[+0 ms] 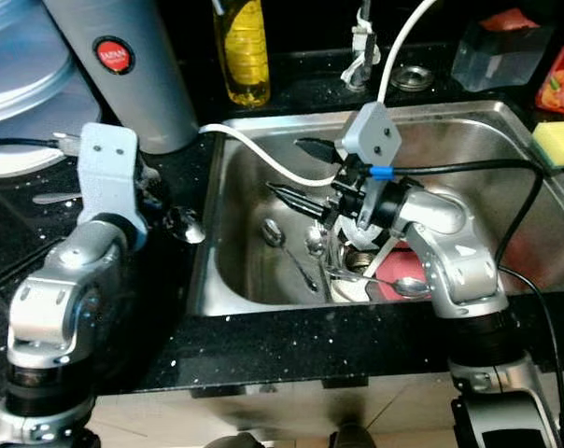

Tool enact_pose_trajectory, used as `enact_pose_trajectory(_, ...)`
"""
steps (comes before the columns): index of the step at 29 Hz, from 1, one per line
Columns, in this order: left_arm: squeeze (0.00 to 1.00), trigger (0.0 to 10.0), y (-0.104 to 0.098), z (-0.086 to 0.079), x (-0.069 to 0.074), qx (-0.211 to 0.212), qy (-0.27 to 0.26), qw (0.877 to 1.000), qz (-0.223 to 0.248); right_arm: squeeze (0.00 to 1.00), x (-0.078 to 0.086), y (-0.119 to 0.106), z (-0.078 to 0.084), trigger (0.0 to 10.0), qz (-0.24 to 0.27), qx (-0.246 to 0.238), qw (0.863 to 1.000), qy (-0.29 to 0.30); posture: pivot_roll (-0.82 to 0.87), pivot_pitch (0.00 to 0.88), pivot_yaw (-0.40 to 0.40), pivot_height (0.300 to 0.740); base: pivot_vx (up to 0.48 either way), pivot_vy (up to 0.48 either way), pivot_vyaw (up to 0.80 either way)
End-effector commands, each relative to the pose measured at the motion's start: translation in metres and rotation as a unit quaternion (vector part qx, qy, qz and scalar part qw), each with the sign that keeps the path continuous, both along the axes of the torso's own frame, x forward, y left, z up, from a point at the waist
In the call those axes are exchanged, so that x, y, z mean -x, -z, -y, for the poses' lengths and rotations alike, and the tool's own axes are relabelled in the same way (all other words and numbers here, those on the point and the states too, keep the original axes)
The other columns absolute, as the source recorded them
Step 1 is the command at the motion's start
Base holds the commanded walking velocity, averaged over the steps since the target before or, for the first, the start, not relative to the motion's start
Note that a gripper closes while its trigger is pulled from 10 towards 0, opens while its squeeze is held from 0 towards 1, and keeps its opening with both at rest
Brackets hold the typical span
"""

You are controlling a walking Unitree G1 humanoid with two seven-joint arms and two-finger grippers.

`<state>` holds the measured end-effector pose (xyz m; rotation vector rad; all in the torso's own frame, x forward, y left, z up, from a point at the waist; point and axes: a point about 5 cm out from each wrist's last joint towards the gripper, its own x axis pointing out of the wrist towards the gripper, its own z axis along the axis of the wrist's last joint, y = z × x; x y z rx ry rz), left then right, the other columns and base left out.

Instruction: Kitchen organization

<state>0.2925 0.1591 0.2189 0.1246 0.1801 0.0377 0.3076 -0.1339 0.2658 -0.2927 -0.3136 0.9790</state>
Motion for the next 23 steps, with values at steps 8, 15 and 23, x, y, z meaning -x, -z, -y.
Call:
enact_pose_trajectory(8, 0.0, 10.0, -0.026, -0.028, 0.009, -0.069, 0.087, 0.992, 0.055, 0.0, 0.001, -0.002, -0.001, 10.0, 0.005, -0.001, 1.0, -0.004, 0.0, 0.085, 0.092, 0.74, 0.0, 0.0, 0.0)
enact_pose_trajectory(15, 0.0, 10.0, -0.064, -0.062, 0.032, -0.147, 0.222, 0.961, 0.079, 0.0, 0.0, -0.001, -0.003, 10.0, 0.005, -0.004, 1.0, -0.006, 0.01, 0.085, 0.092, 0.74, 0.0, 0.0, 0.0)
enact_pose_trajectory(23, 0.0, 10.0, -0.05, -0.091, 0.046, -0.138, 0.389, 0.909, -0.051, 0.0, -0.001, -0.002, -0.004, 10.0, 0.007, -0.005, 1.0, -0.008, 0.01, 0.09, 0.097, 0.74, 0.0, 0.0, 0.0)
